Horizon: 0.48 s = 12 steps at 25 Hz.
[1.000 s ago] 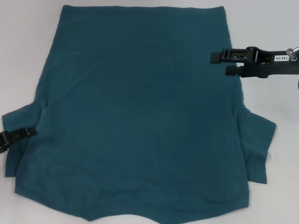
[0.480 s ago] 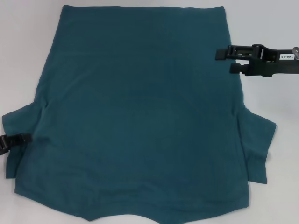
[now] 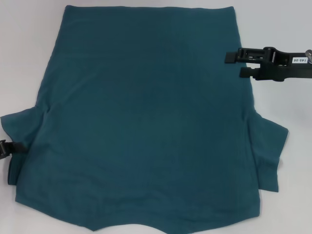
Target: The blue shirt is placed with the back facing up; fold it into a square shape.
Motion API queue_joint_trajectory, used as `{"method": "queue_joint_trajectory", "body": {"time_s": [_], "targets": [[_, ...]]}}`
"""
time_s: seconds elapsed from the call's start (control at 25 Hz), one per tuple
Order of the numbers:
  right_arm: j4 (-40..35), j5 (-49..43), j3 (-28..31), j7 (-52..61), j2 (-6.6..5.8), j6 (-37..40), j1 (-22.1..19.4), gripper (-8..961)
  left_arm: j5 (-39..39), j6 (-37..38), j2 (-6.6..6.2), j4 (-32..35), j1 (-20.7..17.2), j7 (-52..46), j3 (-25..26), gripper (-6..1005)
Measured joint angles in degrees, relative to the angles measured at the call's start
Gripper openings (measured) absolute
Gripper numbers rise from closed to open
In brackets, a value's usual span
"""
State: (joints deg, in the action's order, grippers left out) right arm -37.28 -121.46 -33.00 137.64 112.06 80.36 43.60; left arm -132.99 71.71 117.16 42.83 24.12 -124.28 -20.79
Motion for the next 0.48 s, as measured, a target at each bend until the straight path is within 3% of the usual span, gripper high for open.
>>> {"method": "queue_joint_trajectory", "body": {"time_s": [0.28,0.48], "targets": [[0.0,0.0,0.0,0.0,-0.09,0.0,0.0,944,-0.7,0.4,-0.23,2.1,0.0,0.2,-0.3,0],[0.1,0.0,0.0,0.0,-0.41,-0.2,0.1,945,-4.2,0.4,-0.91,5.3,0.9,0.5,-2.6,0]]}}
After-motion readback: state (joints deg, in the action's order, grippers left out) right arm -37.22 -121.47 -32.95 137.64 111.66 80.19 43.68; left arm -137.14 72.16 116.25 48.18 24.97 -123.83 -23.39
